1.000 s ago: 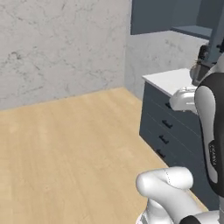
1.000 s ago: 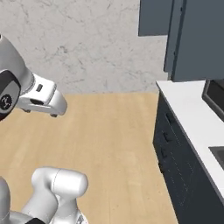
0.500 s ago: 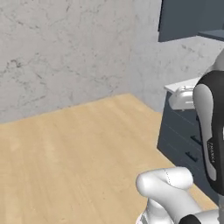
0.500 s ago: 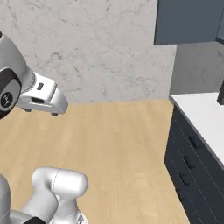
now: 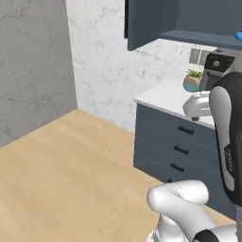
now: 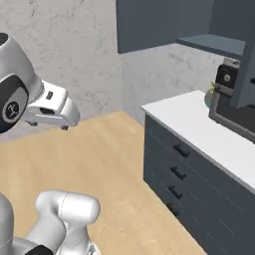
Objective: Gather all objects into one cabinet and sort the glasses and bowls to opposite sides.
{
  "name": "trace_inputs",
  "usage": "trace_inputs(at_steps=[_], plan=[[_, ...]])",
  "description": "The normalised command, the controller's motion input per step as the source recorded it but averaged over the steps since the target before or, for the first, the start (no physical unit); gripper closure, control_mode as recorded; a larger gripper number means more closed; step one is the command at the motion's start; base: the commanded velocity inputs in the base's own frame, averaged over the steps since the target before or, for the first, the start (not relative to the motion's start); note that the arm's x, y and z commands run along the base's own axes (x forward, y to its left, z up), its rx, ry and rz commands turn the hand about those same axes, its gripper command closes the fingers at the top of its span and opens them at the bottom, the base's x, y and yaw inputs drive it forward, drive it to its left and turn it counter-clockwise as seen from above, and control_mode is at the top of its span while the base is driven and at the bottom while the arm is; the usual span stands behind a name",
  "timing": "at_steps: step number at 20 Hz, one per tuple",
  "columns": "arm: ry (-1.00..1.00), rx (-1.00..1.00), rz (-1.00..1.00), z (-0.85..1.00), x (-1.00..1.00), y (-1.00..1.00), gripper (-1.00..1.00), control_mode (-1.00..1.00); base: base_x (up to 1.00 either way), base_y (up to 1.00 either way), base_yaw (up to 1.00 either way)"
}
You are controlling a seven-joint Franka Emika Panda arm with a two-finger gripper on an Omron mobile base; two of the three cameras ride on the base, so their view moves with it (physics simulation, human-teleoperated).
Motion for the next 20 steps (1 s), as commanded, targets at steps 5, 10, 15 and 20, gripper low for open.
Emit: trace_inputs(at_steps=[5, 10, 15, 20], plan=[[0.00, 0.00, 0.00, 0.00, 0.00, 0.00, -1.00, 1.00, 0.40, 0.52, -0.78], [0.00, 0.00, 0.00, 0.00, 0.00, 0.00, -1.00, 1.00, 0.70, 0.51, -0.65], [0.00, 0.00, 0.00, 0.00, 0.00, 0.00, -1.00, 1.00, 0.84, 0.37, -0.52], [0.00, 0.00, 0.00, 0.00, 0.00, 0.00, -1.00, 1.00, 0.77, 0.00, -0.38]])
